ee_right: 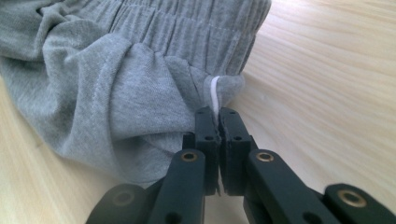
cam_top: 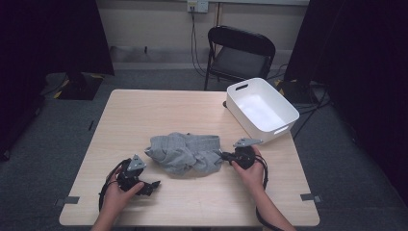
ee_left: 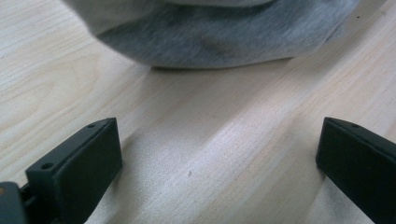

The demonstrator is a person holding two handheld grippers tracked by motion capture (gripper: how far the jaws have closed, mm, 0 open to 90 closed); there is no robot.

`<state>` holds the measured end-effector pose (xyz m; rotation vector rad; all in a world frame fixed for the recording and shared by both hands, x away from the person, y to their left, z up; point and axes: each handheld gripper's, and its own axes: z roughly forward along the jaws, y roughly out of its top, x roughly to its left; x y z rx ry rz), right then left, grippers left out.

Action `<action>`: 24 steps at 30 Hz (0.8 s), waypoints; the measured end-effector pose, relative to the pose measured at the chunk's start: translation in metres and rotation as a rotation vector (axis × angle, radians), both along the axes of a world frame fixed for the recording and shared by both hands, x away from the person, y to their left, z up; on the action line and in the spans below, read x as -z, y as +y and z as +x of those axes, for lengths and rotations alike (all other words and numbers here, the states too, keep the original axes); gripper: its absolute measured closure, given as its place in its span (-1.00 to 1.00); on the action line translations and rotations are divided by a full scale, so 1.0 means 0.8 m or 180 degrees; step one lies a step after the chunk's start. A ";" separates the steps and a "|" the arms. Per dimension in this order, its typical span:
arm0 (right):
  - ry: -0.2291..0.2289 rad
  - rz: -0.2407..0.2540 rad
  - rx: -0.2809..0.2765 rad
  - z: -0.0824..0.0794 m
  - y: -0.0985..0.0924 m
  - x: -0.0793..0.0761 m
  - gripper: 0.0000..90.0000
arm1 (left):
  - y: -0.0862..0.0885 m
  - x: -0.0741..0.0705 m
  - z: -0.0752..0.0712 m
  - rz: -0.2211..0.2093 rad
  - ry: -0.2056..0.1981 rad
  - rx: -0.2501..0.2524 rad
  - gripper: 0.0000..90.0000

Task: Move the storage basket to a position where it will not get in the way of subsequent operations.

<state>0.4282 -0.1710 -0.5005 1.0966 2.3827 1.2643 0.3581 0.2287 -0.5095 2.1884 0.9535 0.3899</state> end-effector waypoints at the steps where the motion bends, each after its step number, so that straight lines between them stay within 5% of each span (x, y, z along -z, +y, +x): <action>1: -0.0009 -0.0014 -0.0002 -0.003 -0.004 0.000 0.95 | 0.000 0.000 0.000 -0.0001 0.0000 0.0000 -1.00; 24: -0.0088 -0.0119 0.0091 -0.039 -0.054 0.001 0.94 | -0.001 0.000 0.002 -0.0006 0.0006 -0.0017 -1.00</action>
